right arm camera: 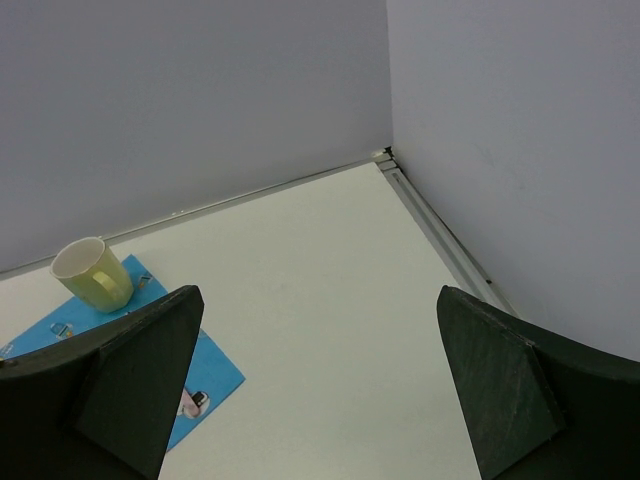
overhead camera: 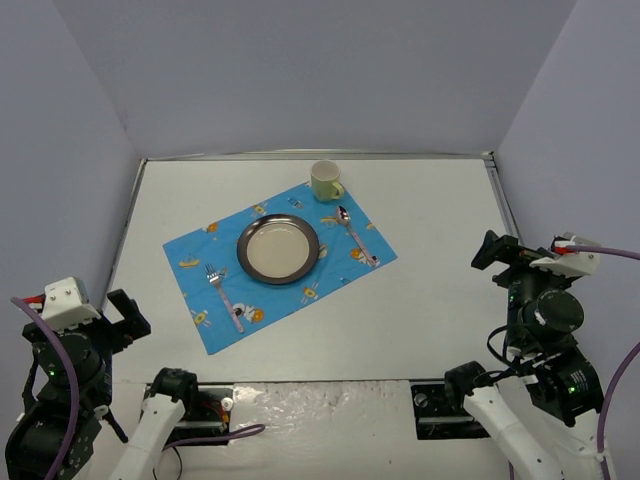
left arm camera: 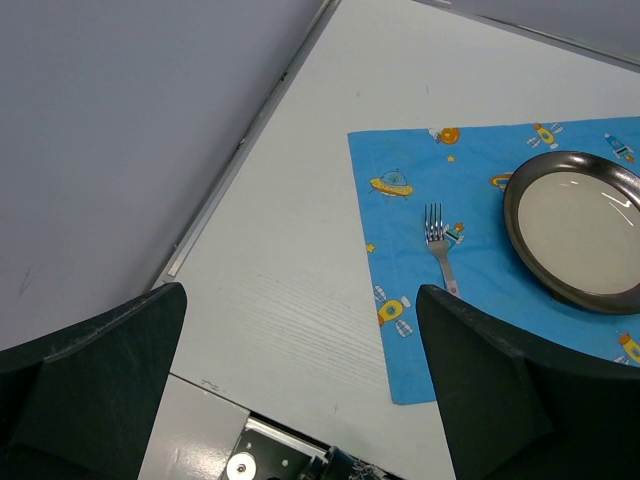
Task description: Set the dinner table for one person
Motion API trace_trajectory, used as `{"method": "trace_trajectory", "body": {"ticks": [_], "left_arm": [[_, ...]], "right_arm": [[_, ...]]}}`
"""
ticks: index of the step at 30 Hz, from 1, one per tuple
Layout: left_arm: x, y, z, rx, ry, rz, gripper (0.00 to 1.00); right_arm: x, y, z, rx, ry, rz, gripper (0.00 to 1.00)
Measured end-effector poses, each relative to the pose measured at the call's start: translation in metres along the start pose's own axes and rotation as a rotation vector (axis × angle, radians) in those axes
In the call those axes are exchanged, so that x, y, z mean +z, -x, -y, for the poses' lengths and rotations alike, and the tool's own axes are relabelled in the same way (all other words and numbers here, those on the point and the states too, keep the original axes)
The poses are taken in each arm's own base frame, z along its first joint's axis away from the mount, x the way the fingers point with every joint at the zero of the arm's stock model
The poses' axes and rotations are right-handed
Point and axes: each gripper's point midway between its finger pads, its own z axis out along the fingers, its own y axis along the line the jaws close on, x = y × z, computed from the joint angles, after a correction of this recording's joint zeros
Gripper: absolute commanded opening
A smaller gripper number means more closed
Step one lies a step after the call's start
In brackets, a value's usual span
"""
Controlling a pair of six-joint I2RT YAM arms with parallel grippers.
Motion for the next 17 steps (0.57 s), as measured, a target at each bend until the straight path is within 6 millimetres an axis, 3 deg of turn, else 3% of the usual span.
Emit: {"method": "trace_trajectory", "body": {"ticks": [17], "left_arm": [[-0.0005,0.0016,-0.0010,-0.001,0.000,0.018,0.97]], "right_arm": [[-0.0008,0.0028,-0.0087,0.005,0.049,0.011,1.00]]}}
